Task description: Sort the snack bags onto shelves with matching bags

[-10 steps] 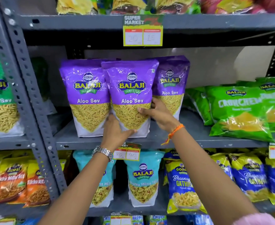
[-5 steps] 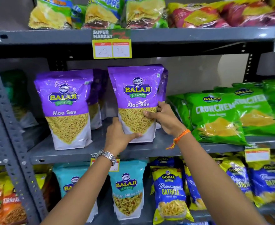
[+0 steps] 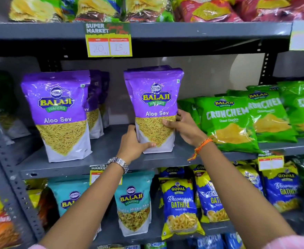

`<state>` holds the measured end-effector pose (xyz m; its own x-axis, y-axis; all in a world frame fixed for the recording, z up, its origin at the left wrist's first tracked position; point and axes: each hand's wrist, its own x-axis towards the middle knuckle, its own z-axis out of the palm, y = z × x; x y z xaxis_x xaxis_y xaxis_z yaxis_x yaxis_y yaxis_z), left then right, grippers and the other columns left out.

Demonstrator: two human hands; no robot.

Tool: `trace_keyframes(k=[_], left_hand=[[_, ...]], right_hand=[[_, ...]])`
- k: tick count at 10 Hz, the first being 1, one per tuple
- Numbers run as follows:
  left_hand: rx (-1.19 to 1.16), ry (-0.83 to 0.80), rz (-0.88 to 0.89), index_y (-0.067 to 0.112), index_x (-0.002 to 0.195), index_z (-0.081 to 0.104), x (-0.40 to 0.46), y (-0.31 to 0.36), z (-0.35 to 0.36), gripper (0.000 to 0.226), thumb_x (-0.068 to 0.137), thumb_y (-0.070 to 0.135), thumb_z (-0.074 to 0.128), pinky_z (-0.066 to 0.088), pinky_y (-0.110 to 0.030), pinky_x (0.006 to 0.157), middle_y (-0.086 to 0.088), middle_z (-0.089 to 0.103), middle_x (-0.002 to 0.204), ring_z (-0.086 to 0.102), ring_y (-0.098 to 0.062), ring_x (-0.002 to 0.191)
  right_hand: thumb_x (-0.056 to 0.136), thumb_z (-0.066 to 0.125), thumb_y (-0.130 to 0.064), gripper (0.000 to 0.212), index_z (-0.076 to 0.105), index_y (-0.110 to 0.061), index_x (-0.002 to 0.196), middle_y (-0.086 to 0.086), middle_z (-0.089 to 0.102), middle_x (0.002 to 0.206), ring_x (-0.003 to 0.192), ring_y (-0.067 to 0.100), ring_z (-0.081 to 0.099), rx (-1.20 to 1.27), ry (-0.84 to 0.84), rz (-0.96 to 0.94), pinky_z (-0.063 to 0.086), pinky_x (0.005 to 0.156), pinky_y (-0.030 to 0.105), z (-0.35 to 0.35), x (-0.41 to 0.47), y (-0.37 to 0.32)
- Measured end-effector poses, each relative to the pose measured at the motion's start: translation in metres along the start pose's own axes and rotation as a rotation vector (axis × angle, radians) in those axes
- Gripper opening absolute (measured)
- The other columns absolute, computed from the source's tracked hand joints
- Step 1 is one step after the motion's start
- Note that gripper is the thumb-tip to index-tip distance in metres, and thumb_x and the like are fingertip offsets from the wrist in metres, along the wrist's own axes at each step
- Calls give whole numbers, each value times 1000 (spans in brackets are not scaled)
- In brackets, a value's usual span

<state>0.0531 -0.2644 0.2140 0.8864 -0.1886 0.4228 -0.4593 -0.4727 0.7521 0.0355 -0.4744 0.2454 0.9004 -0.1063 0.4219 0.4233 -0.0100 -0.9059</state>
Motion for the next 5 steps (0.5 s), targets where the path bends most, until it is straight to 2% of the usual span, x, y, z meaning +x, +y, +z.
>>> trace_keyframes(k=[1,3,4,5], left_hand=[[15,-13,-4,8,120,51,1,-2,-2,80,59,35,96,57,-40,84,-5,68,117,64,-22,102],[-6,-6,1,11,121,52,-1,-7,-1,81,58,35,96,58,-44,88,-2,68,117,66,-21,104],[-26,-11,19,14,124,51,-2,-10,-5,85,56,36,96,59,-44,92,-3,69,122,68,-21,109],[-17,152,76,13,132,50,-6,-9,-18,84,63,34,93,52,-34,101,-5,66,131,63,-21,121]], right_hand=[[81,72,9,51,57,2,129,7,74,106,93,11,74,7,5,17,61,80,25,2,-1,0],[81,72,9,47,59,-5,124,6,74,106,97,14,73,0,-4,40,61,79,25,2,-3,1],[75,81,1,66,48,-7,132,12,69,118,115,30,67,35,31,67,60,91,34,2,-6,-3],[55,92,-24,99,42,-13,139,16,58,134,125,28,60,33,227,-32,50,107,42,-8,-17,-16]])
